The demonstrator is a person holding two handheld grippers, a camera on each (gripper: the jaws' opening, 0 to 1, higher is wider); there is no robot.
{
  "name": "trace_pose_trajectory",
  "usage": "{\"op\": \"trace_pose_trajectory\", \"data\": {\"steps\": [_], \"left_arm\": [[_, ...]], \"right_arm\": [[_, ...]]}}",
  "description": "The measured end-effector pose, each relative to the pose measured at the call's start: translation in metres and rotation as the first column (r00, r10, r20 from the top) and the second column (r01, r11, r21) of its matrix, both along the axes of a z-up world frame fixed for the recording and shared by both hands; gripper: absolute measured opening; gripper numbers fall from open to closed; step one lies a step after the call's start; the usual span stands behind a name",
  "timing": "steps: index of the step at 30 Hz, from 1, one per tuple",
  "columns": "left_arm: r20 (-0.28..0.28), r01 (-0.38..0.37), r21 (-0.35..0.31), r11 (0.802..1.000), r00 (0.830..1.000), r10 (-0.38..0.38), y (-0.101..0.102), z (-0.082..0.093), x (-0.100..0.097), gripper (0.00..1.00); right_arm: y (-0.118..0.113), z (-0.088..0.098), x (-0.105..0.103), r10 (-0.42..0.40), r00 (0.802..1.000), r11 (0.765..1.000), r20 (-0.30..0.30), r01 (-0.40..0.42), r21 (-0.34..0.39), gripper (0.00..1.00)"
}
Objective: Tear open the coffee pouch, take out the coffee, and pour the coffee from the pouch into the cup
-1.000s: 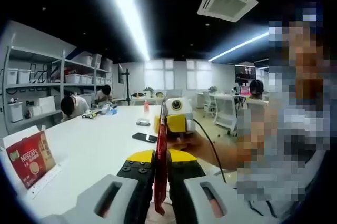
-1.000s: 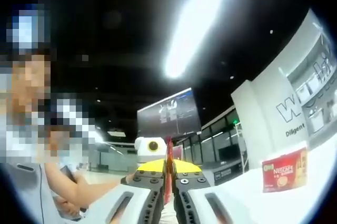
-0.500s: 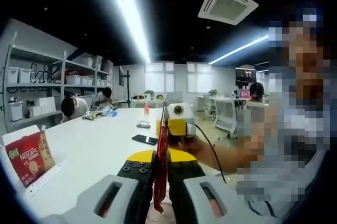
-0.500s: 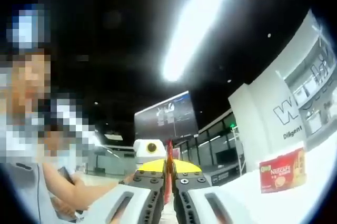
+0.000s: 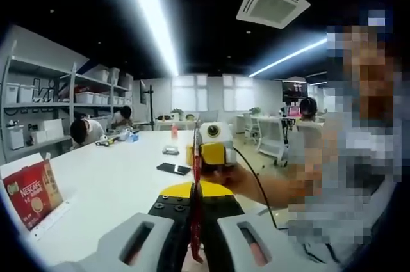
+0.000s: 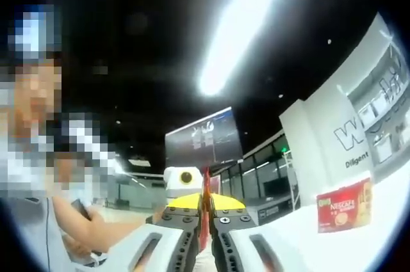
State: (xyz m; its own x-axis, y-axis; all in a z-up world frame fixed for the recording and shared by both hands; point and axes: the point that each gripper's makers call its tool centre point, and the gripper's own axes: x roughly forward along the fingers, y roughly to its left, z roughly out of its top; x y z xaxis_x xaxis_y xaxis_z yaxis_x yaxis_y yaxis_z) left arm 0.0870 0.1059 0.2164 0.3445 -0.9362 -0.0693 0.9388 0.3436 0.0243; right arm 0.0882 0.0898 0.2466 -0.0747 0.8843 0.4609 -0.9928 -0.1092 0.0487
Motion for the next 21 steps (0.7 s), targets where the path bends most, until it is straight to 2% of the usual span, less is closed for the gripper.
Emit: {"op": "trace_pose_trajectory", "data": {"steps": [5, 7, 8, 13, 21], "left_arm": [[-0.003, -0.005, -0.005, 1.0, 1.0, 0.005, 0.001, 0.0, 0.004, 0.05], [-0.008, -0.004, -0.006, 1.0, 1.0, 0.004, 0.001, 0.0, 0.004, 0.05], [-0.008, -0.004, -0.004, 1.0, 1.0, 0.004, 0.001, -0.001, 0.004, 0.05], [-0.017, -0.003, -0.001, 1.0, 1.0, 0.003, 0.001, -0.001, 0.006, 0.05], [-0.026, -0.006, -0.03, 1.0, 1.0, 0.006, 0.0, 0.005, 0.008, 0.14]], "right_arm": [[-0.015, 0.013, 0.009, 0.001, 0.999, 0.998, -0.041, 0.001, 0.061, 0.11], [-0.018, 0.014, 0.01, 0.001, 0.999, 0.998, -0.043, 0.002, 0.064, 0.1], [-0.018, 0.014, 0.011, -0.005, 0.999, 0.998, -0.038, 0.007, 0.06, 0.06], [-0.018, 0.013, 0.011, -0.027, 1.0, 0.999, -0.012, 0.027, 0.043, 0.05], [-0.021, 0.017, 0.008, -0.024, 1.0, 0.998, -0.004, 0.024, 0.059, 0.04]]}}
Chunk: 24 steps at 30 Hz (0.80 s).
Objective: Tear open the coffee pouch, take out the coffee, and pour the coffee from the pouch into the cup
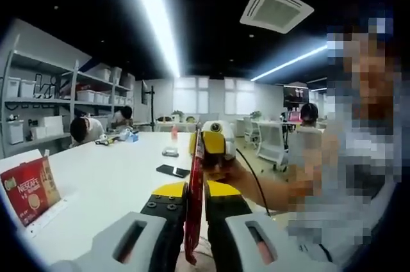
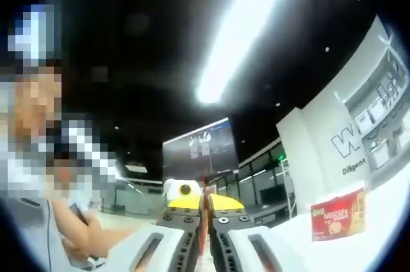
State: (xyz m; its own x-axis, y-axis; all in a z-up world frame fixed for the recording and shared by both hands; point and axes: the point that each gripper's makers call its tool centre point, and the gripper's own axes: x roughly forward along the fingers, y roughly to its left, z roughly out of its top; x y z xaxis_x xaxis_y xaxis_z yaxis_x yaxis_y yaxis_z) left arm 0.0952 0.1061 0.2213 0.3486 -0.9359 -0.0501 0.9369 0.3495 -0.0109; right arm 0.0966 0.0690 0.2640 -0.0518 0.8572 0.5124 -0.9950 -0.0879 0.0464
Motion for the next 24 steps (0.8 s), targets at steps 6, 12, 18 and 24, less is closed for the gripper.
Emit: {"op": "trace_pose_trajectory", "data": {"steps": [6, 12, 18, 24], "left_arm": [[-0.005, 0.007, 0.01, 1.0, 1.0, -0.007, -0.0003, -0.0025, -0.0001, 0.14], [0.004, 0.01, 0.018, 1.0, 1.0, -0.011, -0.0001, -0.005, -0.0026, 0.1], [0.007, 0.019, 0.011, 1.0, 1.0, -0.019, -0.0027, -0.005, -0.0026, 0.08], [0.022, 0.023, -0.012, 1.0, 1.0, -0.022, -0.0039, 0.0006, -0.0037, 0.06]], "right_arm": [[0.0002, 0.0008, -0.0048, 0.0, 1.0, 1.0, 0.008, 0.0, 0.001, 0.04], [0.0011, 0.0, -0.0054, 0.007, 1.0, 1.0, 0.009, -0.006, -0.008, 0.04], [-0.0004, 0.0006, -0.0037, 0.007, 1.0, 1.0, 0.011, -0.006, -0.004, 0.07], [0.0006, -0.0015, -0.0044, 0.01, 1.0, 1.0, 0.008, -0.01, -0.016, 0.1]]}}
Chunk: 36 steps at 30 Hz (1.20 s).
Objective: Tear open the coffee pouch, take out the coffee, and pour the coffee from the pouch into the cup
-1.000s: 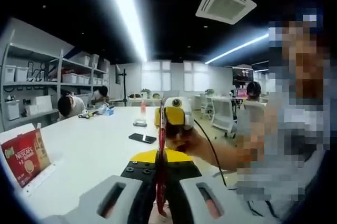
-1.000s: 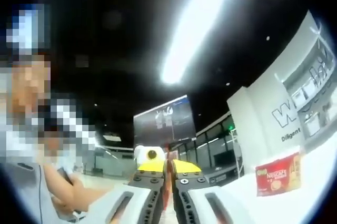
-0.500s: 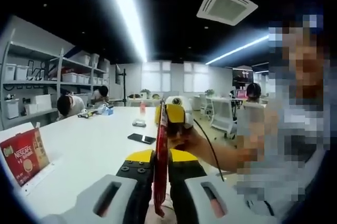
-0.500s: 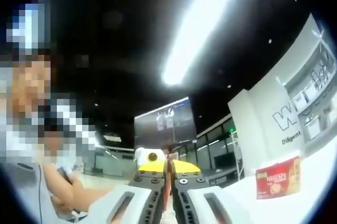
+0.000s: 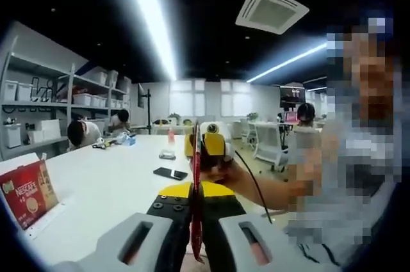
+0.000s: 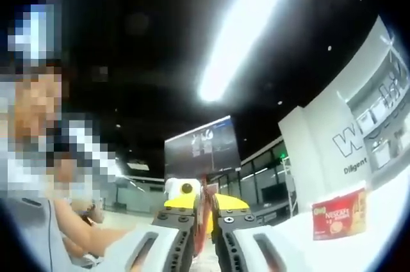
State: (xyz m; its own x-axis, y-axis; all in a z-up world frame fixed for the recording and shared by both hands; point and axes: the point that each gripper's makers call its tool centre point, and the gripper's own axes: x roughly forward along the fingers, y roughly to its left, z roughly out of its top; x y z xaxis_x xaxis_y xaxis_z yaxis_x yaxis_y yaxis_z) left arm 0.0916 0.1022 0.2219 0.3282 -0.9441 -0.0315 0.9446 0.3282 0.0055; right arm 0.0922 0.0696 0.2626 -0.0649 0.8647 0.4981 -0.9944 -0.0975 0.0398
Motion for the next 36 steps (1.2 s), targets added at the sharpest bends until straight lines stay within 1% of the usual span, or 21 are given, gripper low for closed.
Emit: {"op": "trace_pose_trajectory", "data": {"steps": [5, 7, 11, 13, 15, 17, 19, 20, 27, 28, 30, 33, 35, 36], "left_arm": [[-0.007, 0.004, 0.013, 1.0, 1.0, -0.003, -0.001, -0.001, 0.002, 0.06], [-0.009, 0.003, 0.015, 1.0, 1.0, -0.003, -0.002, -0.001, 0.001, 0.07], [-0.005, -0.017, 0.014, 1.0, 1.0, 0.017, 0.002, 0.0, 0.004, 0.12], [-0.005, -0.021, 0.01, 1.0, 1.0, 0.021, 0.003, 0.001, 0.004, 0.12], [-0.004, -0.022, 0.009, 1.0, 1.0, 0.022, 0.004, 0.001, 0.003, 0.12], [-0.003, -0.023, 0.009, 1.0, 1.0, 0.023, 0.004, 0.001, 0.002, 0.11], [0.015, -0.02, 0.017, 1.0, 1.0, 0.02, 0.005, 0.001, 0.002, 0.07], [0.021, -0.023, 0.021, 0.999, 1.0, 0.023, 0.004, 0.0, 0.002, 0.07], [0.014, -0.005, 0.032, 0.999, 1.0, 0.005, 0.0, -0.002, 0.001, 0.06], [0.014, -0.004, 0.031, 1.0, 1.0, 0.003, -0.001, -0.001, 0.001, 0.05], [0.01, -0.001, 0.033, 0.999, 1.0, 0.0, -0.002, -0.001, 0.001, 0.05], [0.006, -0.001, 0.032, 0.999, 1.0, 0.001, -0.002, -0.001, 0.0, 0.07], [0.002, -0.004, 0.025, 1.0, 1.0, 0.004, -0.002, -0.002, 0.0, 0.1], [-0.004, -0.01, 0.012, 1.0, 1.0, 0.01, -0.002, -0.002, 0.001, 0.11]], "right_arm": [[0.002, 0.005, 0.0, 0.023, 1.0, 1.0, 0.0, -0.023, 0.001, 0.09], [0.003, 0.007, -0.002, 0.026, 1.0, 1.0, 0.005, -0.026, 0.0, 0.06], [0.005, 0.006, -0.001, 0.022, 1.0, 1.0, 0.006, -0.022, -0.007, 0.03], [0.004, 0.007, 0.002, 0.01, 1.0, 1.0, 0.013, -0.01, 0.001, 0.03], [0.004, 0.009, -0.001, 0.014, 1.0, 1.0, 0.015, -0.014, 0.007, 0.03], [0.005, 0.01, -0.001, 0.011, 1.0, 1.0, 0.019, -0.011, 0.008, 0.03], [0.006, 0.01, -0.002, 0.016, 1.0, 1.0, 0.02, -0.016, 0.003, 0.03], [0.006, 0.011, -0.003, 0.02, 1.0, 1.0, 0.019, -0.02, 0.003, 0.03], [0.009, 0.009, -0.007, 0.024, 0.999, 1.0, 0.029, -0.024, 0.001, 0.08], [0.01, 0.008, -0.007, 0.023, 0.999, 1.0, 0.029, -0.022, -0.006, 0.08], [0.011, 0.007, -0.008, 0.025, 0.999, 1.0, 0.03, -0.025, -0.008, 0.05], [0.01, 0.007, -0.008, 0.021, 0.999, 1.0, 0.035, -0.021, -0.008, 0.03], [0.01, 0.007, -0.009, 0.026, 0.999, 1.0, 0.038, -0.025, -0.01, 0.03], [0.01, 0.006, -0.008, 0.011, 0.998, 1.0, 0.054, -0.01, -0.011, 0.03]]}}
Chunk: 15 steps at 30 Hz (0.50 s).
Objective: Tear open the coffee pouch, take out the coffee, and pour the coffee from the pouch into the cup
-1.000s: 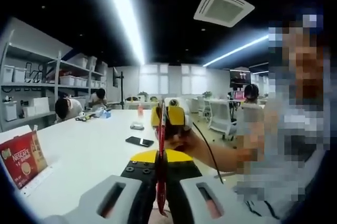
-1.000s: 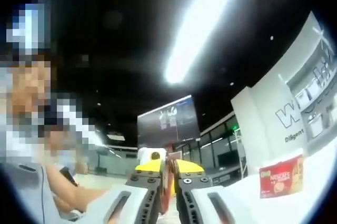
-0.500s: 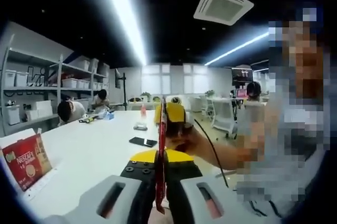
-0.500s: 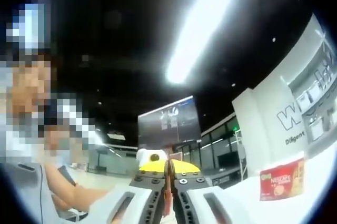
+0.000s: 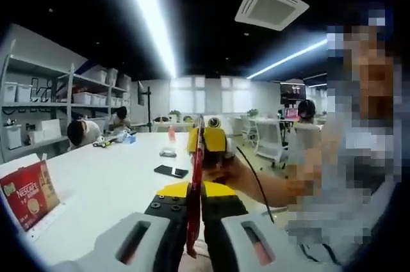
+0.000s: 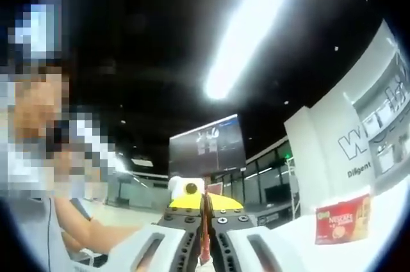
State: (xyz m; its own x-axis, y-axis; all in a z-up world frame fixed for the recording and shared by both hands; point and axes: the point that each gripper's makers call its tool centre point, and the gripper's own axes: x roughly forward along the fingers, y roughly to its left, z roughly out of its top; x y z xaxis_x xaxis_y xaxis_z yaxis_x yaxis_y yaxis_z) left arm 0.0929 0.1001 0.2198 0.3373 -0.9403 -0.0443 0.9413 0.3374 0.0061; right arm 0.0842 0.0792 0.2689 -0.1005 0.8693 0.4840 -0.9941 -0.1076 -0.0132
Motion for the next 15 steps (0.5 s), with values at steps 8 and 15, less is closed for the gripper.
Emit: {"op": "trace_pose_trajectory", "data": {"steps": [8, 15], "left_arm": [[-0.008, -0.012, -0.013, 1.0, 1.0, 0.012, -0.003, -0.0055, 0.0013, 0.12], [-0.009, -0.014, 0.001, 1.0, 1.0, 0.014, -0.0046, -0.0083, -0.0001, 0.1]], "right_arm": [[-0.0034, -0.0003, 0.0042, -0.005, 1.0, 1.0, -0.003, 0.005, 0.015, 0.02], [-0.0036, 0.0012, 0.0051, 0.002, 1.0, 1.0, -0.018, -0.002, 0.018, 0.02]]}}
